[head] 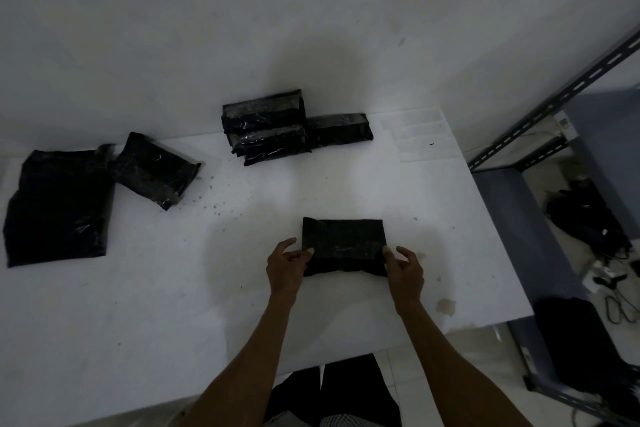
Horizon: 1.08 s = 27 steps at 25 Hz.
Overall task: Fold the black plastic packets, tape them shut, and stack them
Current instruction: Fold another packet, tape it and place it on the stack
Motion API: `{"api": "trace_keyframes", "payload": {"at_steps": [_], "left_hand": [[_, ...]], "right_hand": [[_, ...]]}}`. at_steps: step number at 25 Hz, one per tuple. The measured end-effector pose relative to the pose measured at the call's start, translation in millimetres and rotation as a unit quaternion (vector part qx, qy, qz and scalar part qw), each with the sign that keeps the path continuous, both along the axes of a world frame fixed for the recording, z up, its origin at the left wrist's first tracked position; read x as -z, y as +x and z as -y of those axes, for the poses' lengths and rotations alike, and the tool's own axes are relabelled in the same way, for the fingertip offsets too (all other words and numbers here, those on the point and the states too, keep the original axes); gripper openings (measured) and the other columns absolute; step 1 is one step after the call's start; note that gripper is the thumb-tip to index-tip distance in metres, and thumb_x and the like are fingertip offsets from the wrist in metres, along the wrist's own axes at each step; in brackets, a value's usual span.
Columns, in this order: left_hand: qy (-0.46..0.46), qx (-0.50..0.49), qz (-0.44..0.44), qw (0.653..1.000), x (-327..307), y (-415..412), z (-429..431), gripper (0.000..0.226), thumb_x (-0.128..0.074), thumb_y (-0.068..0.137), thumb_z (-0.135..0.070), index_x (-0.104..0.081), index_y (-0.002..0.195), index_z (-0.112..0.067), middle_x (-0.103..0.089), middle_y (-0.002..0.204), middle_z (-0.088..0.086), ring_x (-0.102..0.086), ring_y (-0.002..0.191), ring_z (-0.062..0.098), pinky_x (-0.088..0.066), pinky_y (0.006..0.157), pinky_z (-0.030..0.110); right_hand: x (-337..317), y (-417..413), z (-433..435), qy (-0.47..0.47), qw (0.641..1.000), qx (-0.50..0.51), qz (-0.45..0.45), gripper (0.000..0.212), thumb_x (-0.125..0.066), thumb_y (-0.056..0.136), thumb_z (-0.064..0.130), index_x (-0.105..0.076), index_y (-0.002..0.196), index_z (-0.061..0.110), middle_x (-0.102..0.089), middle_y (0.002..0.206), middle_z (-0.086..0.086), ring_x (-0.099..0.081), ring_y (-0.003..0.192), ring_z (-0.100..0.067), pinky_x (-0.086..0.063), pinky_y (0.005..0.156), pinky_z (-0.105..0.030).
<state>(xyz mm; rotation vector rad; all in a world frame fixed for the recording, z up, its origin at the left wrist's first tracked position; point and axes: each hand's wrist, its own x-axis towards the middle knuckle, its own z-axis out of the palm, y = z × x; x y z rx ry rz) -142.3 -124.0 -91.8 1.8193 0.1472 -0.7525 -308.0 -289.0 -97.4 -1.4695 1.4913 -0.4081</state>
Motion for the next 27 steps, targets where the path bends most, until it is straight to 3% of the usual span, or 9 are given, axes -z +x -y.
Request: {"api": "trace_keyframes", "payload": {"at_steps": [6,13,15,17,19,21,22,25,27], "left_hand": [[-0.006,0.017,-0.002,1.000,3,-2,-2,0.055,-0.084,0.076,-0.016,-0.062,0.126,-0.015,-0.071,0.102,0.010,-0.068,0.092,0.020,-0.059,0.079,0.033],[0.001,0.011,-0.007,1.000,2,-4,-3,0.055,-0.084,0.076,-0.015,-0.062,0.127,-0.011,-0.070,0.109,0.014,-0.067,0.097,0.024,-0.057,0.089,0.041],[0.003,0.007,-0.007,1.000,3,-5,-3,0.054,-0.083,0.077,-0.016,-0.062,0.126,-0.010,-0.070,0.110,0.013,-0.067,0.098,0.023,-0.056,0.090,0.040],[0.004,0.005,-0.004,1.000,2,-6,-2,0.052,-0.083,0.078,-0.016,-0.062,0.125,-0.011,-0.070,0.110,0.013,-0.067,0.097,0.022,-0.057,0.088,0.038],[-0.001,0.001,-0.001,1.000,1,-8,0,0.051,-0.083,0.078,-0.016,-0.062,0.125,-0.011,-0.071,0.109,0.013,-0.067,0.095,0.021,-0.057,0.084,0.033],[0.002,-0.003,0.008,1.000,-1,-9,1,0.051,-0.082,0.078,-0.014,-0.062,0.125,-0.011,-0.070,0.108,0.012,-0.067,0.092,0.020,-0.055,0.079,0.029],[0.004,-0.004,0.011,1.000,-1,-9,2,0.050,-0.082,0.078,-0.014,-0.063,0.125,-0.011,-0.071,0.107,0.012,-0.066,0.091,0.020,-0.055,0.078,0.029],[0.027,0.018,0.046,0.998,-2,-13,1,0.047,-0.080,0.080,-0.015,-0.062,0.124,-0.010,-0.071,0.107,0.013,-0.066,0.088,0.017,-0.055,0.079,0.029],[0.079,0.062,0.171,0.980,-2,-22,1,0.043,-0.077,0.083,-0.015,-0.061,0.123,-0.010,-0.066,0.114,0.012,-0.062,0.097,0.019,-0.054,0.084,0.031]], "right_hand": [[1,7,3,-0.012,1.000,0.015,0.004,0.035,-0.080,0.081,0.022,-0.067,0.113,0.015,-0.069,0.085,0.004,-0.067,0.083,-0.016,-0.057,0.082,-0.038],[6,6,2,-0.001,0.999,0.043,0.013,0.029,-0.078,0.083,0.022,-0.066,0.109,0.019,-0.072,0.094,-0.006,-0.067,0.086,-0.020,-0.057,0.085,-0.043],[3,6,-5,-0.069,0.997,0.013,-0.025,0.029,-0.073,0.088,0.020,-0.063,0.115,0.018,-0.070,0.104,-0.008,-0.066,0.097,-0.024,-0.055,0.088,-0.041],[0,6,-12,-0.232,0.966,-0.081,-0.082,0.033,-0.067,0.091,0.019,-0.060,0.123,0.014,-0.064,0.119,-0.006,-0.058,0.111,-0.024,-0.050,0.094,-0.040],[-1,6,-16,-0.392,0.871,-0.277,-0.104,0.034,-0.068,0.089,0.012,-0.063,0.123,0.010,-0.061,0.127,-0.009,-0.055,0.117,-0.025,-0.048,0.097,-0.042],[2,7,-21,-0.460,0.772,-0.421,-0.124,0.037,-0.074,0.082,0.009,-0.067,0.118,0.009,-0.062,0.127,-0.011,-0.057,0.118,-0.028,-0.049,0.097,-0.042],[3,8,-23,-0.459,0.755,-0.447,-0.140,0.039,-0.078,0.079,0.010,-0.068,0.117,0.009,-0.063,0.126,-0.011,-0.058,0.117,-0.028,-0.049,0.096,-0.041],[7,7,-29,-0.428,0.760,-0.455,-0.179,0.040,-0.079,0.080,0.014,-0.068,0.118,0.009,-0.065,0.122,-0.010,-0.061,0.112,-0.028,-0.049,0.095,-0.041],[7,6,-31,-0.420,0.760,-0.459,-0.189,0.037,-0.075,0.083,0.017,-0.067,0.119,0.010,-0.065,0.123,-0.010,-0.062,0.111,-0.027,-0.048,0.095,-0.041]]}}
